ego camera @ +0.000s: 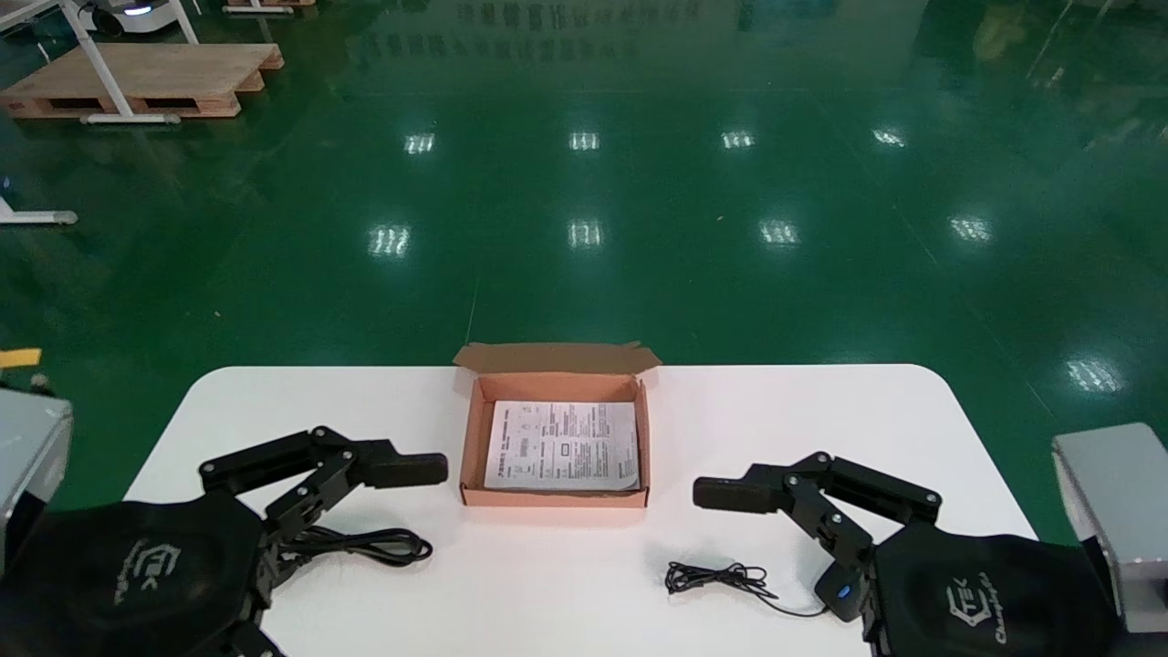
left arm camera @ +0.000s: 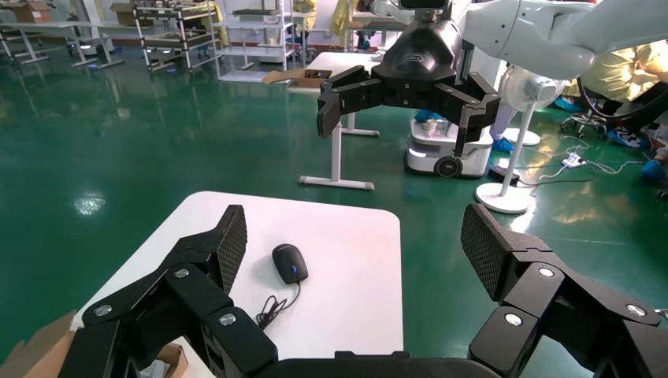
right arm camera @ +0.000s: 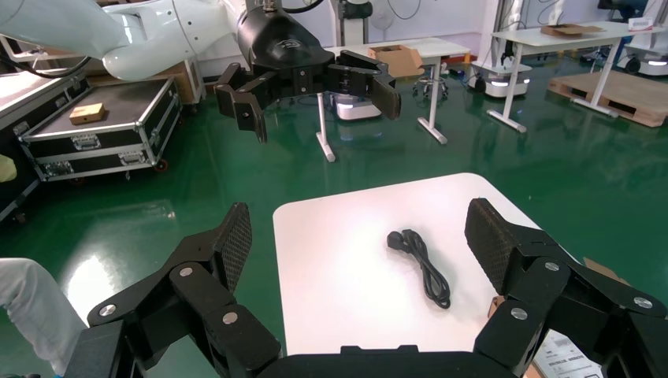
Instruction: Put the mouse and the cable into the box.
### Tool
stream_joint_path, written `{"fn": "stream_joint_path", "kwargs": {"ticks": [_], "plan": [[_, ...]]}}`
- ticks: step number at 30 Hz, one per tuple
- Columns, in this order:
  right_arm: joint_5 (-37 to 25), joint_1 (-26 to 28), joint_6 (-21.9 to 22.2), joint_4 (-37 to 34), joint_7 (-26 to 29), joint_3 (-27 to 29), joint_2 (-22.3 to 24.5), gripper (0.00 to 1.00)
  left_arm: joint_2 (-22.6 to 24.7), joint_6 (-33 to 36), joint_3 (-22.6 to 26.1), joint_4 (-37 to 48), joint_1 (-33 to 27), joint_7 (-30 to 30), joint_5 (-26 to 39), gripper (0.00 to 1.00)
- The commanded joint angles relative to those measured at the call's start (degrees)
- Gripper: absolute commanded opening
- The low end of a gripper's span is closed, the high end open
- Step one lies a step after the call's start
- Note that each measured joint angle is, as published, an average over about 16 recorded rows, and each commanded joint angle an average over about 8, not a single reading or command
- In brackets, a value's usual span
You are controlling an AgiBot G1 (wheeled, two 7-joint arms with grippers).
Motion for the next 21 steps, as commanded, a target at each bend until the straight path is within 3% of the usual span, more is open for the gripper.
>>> {"fn": "stream_joint_path", "kwargs": {"ticks": [1, 5, 11, 16, 21], "plan": [[0.67, -0.03, -0.30, -0.15, 0.25, 0.16, 0.08, 1.00, -0.05, -0.06, -0.37, -0.05, 0.54, 0.32, -0.80, 1.00], [-6.46, 0.15, 2.40, 1.37, -2.57, -1.65, -0.70, 1.00, -1.51, 2.14, 5.59, -1.55, -4.26, -3.82, 11.41, 1.00], [-23.06, 2.99, 8.60, 2.97, -4.18, -7.24, -4.82, 1.00, -0.31, 3.44, 16.90, -1.59, -16.41, -8.94, 33.60, 1.00], [-31.13, 5.62, 11.62, 3.07, -1.55, -11.32, -8.15, 1.00, 2.21, 2.73, 21.74, -0.72, -21.83, -9.92, 41.84, 1.00], [-32.96, 6.18, 12.25, 3.04, -1.20, -12.20, -8.80, 1.00, 2.90, 2.60, 22.52, -0.44, -22.65, -10.06, 43.52, 1.00]]}}
